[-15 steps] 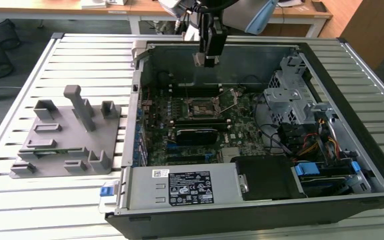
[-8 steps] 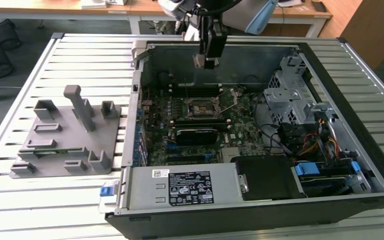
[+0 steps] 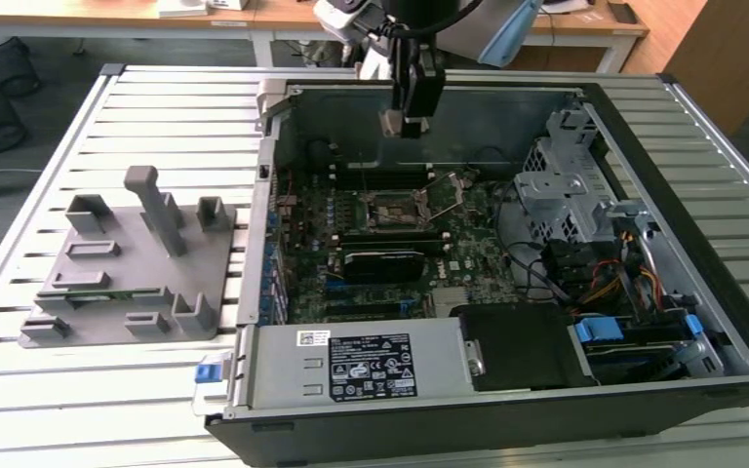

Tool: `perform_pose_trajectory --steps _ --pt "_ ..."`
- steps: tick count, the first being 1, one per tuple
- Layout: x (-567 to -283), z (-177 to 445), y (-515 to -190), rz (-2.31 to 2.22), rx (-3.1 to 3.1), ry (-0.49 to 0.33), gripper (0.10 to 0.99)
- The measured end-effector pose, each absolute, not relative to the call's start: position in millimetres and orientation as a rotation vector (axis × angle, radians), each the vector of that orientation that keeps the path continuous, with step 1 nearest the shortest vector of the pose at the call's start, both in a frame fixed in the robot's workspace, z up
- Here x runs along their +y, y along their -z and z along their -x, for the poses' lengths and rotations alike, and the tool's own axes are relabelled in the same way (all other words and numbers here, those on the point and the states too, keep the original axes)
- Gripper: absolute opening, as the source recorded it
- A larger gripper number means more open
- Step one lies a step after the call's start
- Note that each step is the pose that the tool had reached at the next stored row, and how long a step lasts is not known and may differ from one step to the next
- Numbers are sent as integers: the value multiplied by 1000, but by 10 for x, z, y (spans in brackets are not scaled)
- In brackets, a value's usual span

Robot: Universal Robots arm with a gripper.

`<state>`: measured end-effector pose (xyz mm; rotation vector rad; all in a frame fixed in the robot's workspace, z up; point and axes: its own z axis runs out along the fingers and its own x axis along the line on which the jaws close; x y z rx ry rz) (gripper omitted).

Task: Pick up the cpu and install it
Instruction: 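Place the cpu into insertion slot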

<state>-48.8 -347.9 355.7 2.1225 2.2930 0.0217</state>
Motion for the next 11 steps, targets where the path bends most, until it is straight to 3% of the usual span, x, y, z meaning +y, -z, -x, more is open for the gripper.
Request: perform_pose_trajectory --steps 11 --pt "-3476 481 -3450 -2126 2297 -34 525"
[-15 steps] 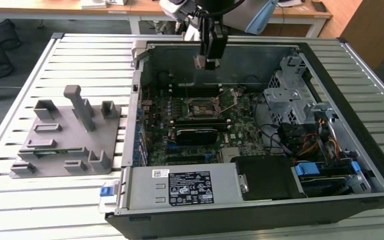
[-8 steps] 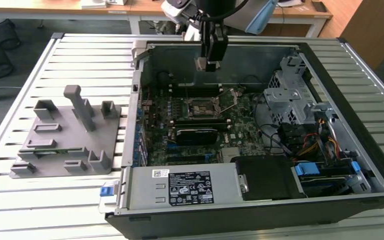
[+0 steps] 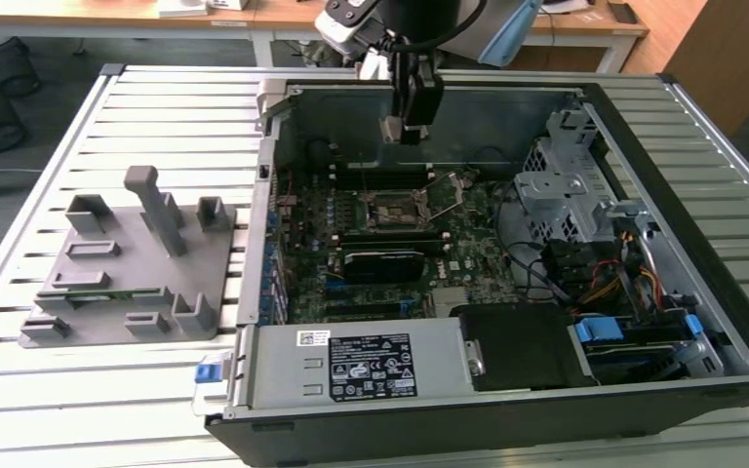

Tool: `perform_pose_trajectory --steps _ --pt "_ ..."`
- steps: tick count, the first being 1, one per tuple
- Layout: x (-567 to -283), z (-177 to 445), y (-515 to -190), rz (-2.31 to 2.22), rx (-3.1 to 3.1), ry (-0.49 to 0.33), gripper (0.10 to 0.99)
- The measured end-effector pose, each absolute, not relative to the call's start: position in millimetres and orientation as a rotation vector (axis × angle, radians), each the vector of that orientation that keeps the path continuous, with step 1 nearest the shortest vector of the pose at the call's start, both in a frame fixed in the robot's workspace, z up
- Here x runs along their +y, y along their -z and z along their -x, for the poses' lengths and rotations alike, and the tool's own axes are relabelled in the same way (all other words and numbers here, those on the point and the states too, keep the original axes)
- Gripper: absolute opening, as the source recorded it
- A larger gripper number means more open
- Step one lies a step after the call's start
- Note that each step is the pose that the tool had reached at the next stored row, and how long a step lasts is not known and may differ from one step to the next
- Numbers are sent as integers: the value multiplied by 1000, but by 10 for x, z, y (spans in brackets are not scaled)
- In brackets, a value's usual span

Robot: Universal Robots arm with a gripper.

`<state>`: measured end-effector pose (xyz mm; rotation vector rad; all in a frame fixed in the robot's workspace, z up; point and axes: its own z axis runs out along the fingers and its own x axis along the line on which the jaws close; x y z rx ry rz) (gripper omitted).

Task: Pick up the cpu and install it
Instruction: 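Place the cpu into insertion slot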

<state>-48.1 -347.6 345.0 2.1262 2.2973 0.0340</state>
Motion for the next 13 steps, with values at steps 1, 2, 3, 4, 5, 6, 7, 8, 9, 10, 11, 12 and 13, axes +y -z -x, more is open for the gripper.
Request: perform_pose_trajectory --steps 1,2,3,4,5,6,7,8,9,10,11,12,13 --pt "-3475 481 -3440 -2126 2297 -34 525" --pt "-3474 481 -3431 -2126 2297 -34 525" --pt "-3473 481 -3422 -2126 2297 -34 525" --pt "-3472 481 -3414 -2126 2297 -34 525" --pt "-3472 481 -3405 -2126 2297 -34 525" --pt "-3471 481 -3395 -2126 2297 -34 525" --pt "-3471 481 -3386 -2126 2297 -34 525" --pt "-3471 480 -3376 -2126 2297 -34 525" --pt "-3470 480 -3365 -2126 2297 -34 525" --pt "-3469 480 -3356 -2126 2297 -34 525" --pt "-3468 480 -3347 -2126 2297 -34 525" --pt "-3467 479 -3340 -2126 2297 -34 525" --pt "-3467 479 -3333 -2126 2297 -34 525"
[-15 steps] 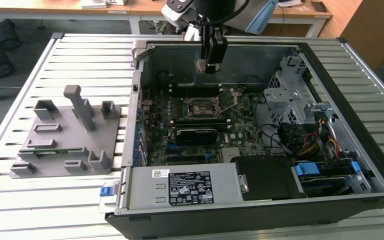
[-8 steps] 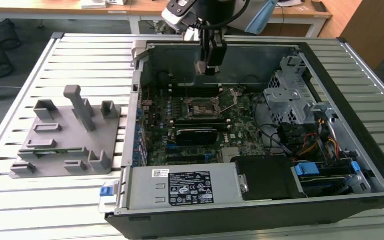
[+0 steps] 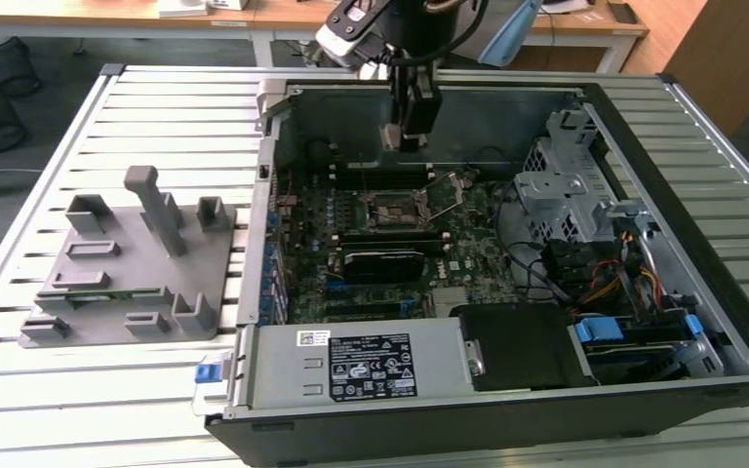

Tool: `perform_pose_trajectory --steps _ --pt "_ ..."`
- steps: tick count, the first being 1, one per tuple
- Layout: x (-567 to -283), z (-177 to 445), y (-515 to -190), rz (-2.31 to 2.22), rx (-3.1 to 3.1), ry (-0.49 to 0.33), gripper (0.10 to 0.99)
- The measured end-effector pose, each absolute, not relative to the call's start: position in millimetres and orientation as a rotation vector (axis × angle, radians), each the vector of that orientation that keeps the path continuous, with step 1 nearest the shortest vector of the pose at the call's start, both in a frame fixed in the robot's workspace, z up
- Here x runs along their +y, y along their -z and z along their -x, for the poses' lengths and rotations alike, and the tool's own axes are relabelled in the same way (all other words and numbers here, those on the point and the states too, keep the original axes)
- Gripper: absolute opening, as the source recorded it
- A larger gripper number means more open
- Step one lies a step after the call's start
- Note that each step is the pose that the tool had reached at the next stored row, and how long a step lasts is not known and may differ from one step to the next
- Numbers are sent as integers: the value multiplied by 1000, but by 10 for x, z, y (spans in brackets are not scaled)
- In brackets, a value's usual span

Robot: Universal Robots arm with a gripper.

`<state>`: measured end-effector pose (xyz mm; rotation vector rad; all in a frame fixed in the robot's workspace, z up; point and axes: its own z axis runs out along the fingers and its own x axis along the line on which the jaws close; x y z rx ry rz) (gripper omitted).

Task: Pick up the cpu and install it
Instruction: 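Place the cpu into insertion slot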

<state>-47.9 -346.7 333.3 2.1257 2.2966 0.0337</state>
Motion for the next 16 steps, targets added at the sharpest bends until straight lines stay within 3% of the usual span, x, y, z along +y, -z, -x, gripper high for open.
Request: perform_pose_trajectory --steps 16 --pt "-3466 459 -3256 -2130 2290 -30 525"
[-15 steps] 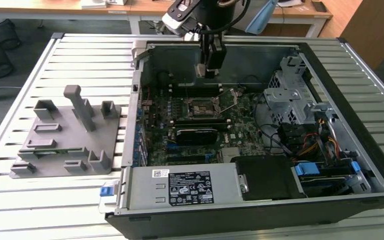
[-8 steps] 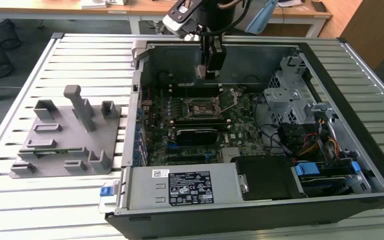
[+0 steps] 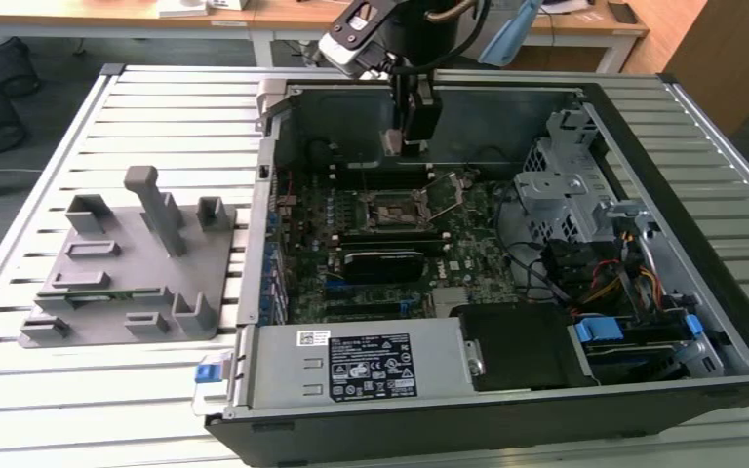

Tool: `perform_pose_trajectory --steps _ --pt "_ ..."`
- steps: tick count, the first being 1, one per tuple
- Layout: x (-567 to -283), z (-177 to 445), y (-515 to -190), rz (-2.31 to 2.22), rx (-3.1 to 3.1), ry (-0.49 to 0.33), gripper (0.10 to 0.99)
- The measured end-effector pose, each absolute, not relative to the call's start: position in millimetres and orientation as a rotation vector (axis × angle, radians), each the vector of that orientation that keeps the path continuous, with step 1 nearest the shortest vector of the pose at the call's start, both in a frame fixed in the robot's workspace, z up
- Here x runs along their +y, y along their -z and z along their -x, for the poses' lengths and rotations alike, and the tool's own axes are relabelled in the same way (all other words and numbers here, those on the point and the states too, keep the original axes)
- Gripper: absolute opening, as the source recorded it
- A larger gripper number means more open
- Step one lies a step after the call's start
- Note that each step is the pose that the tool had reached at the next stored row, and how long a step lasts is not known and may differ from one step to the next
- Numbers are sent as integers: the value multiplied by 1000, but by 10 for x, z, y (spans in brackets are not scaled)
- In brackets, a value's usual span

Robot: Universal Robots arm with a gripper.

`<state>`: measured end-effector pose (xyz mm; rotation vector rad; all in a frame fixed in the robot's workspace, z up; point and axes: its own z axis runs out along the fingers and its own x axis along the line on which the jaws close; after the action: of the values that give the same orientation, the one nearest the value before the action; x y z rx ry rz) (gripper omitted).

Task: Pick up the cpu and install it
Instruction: 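Place the cpu into insertion slot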

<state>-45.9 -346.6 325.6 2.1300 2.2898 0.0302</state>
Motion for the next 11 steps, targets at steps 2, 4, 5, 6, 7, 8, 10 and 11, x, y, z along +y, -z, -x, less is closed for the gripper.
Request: perform_pose_trajectory --steps 2,4,5,6,7,8,10,11 --pt "-3466 458 -3246 -2130 2290 -30 525" --pt "-3466 458 -3237 -2130 2290 -30 525" --pt "-3466 458 -3232 -2130 2290 -30 525" --pt "-3466 458 -3228 -2130 2290 -30 525" --pt "-3466 458 -3224 -2130 2290 -30 525" --pt "-3466 458 -3221 -2130 2290 -30 525" --pt "-3466 458 -3212 -2130 2290 -30 525" --pt "-3466 458 -3207 -2130 2290 -30 525"
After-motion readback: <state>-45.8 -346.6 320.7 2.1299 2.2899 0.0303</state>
